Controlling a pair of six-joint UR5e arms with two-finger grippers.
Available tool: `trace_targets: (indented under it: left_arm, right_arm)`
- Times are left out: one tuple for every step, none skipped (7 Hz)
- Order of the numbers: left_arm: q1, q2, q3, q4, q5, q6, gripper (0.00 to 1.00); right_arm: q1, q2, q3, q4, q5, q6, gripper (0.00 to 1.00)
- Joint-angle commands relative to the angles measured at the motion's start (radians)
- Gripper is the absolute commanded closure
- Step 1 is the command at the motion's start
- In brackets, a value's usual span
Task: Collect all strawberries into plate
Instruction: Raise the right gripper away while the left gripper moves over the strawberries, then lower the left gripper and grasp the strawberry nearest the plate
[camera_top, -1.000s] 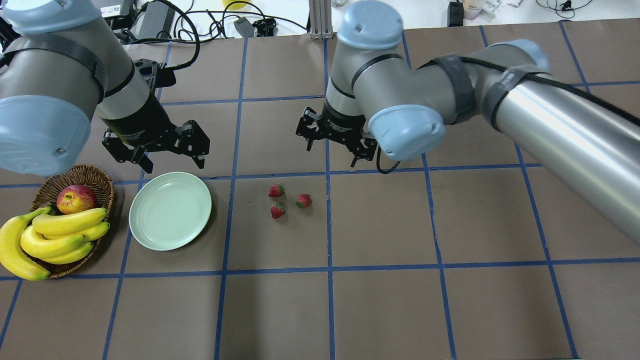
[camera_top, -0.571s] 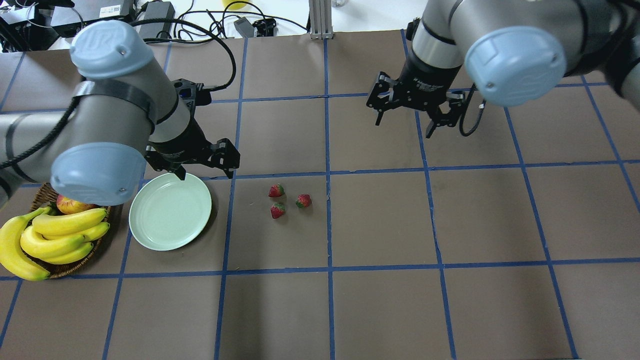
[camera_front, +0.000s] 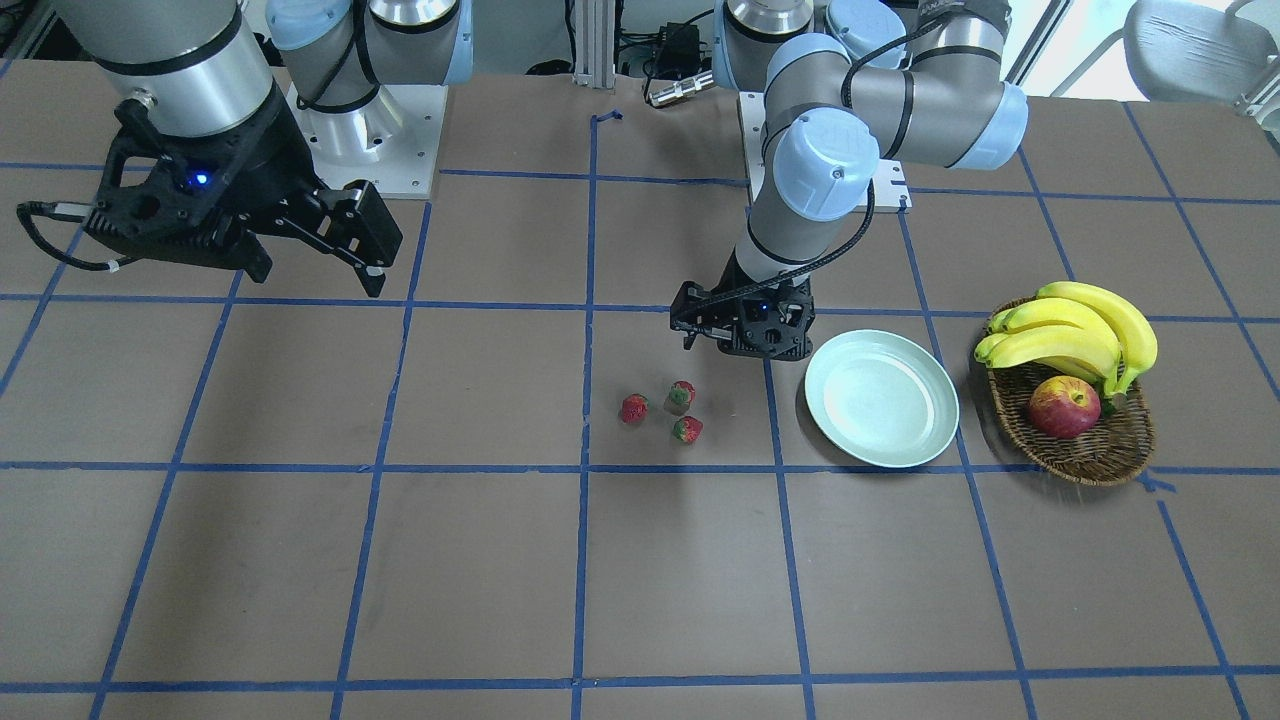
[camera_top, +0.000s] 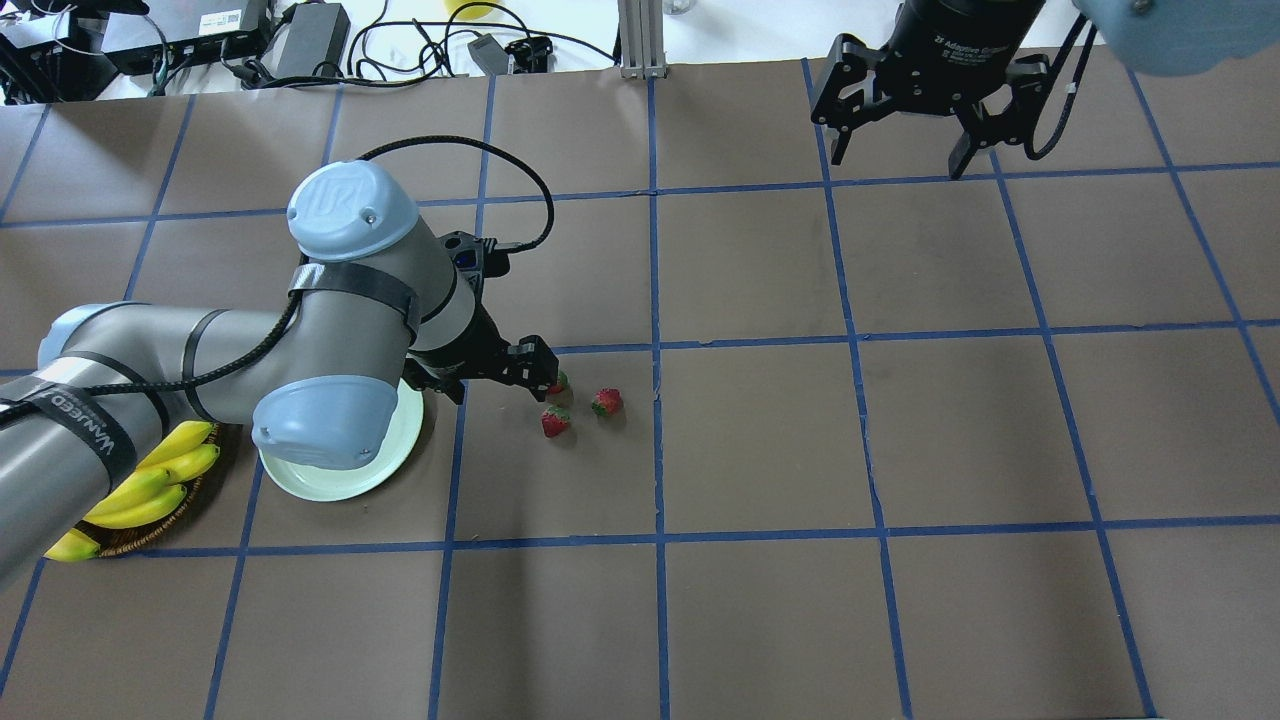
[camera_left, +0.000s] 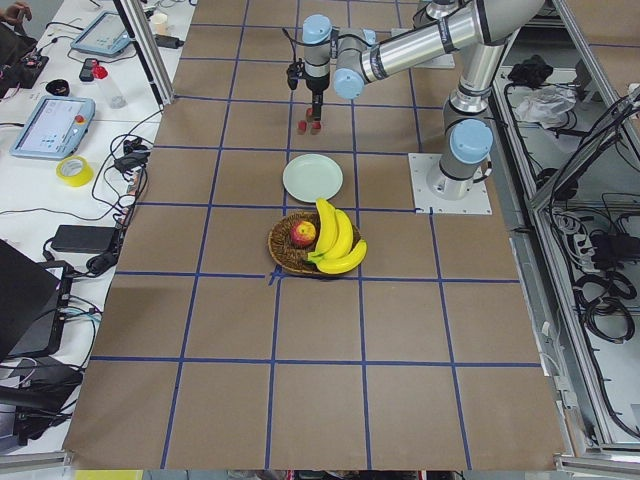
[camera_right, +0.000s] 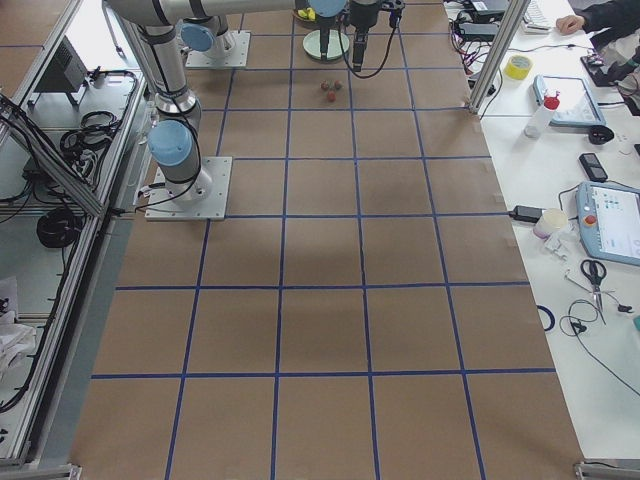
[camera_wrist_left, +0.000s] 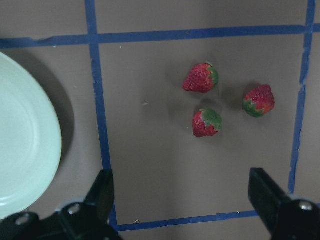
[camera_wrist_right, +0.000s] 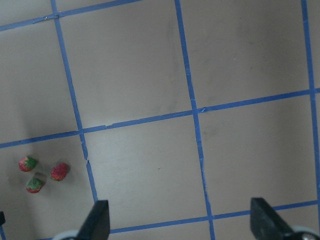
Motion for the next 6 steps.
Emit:
trace_targets:
  left_arm:
    - [-0.036, -0.06, -0.014, 0.059, -0.003, -0.003, 0.05]
    - [-0.052, -0.082, -0.019, 0.059, 0.002, -0.001, 0.05]
    - [-0.053, -0.105, -0.025, 0.109, -0.001, -0.003, 0.06]
    - [-0.056, -0.132, -0.034, 0.152, -0.001, -0.003, 0.06]
    - [-0.058, -0.152, -0.04, 0.166, -0.003, -0.003, 0.07]
    - [-0.058, -0.171, -0.04, 0.167, -0.003, -0.003, 0.18]
  right_arm:
    - [0.001, -0.024, 0.005, -0.012, -0.024, -0.105, 0.0]
    - [-0.005, -0.027, 0.029, -0.013, -0.024, -0.119, 0.0]
    - [-0.009, -0.026, 0.032, -0.018, -0.021, -0.125, 0.0]
    - [-0.007, -0.019, 0.034, -0.055, -0.016, -0.122, 0.0]
    - [-0.007, -0.018, 0.035, -0.065, -0.018, -0.125, 0.0]
    - [-0.007, -0.018, 0.035, -0.066, -0.018, -0.123, 0.0]
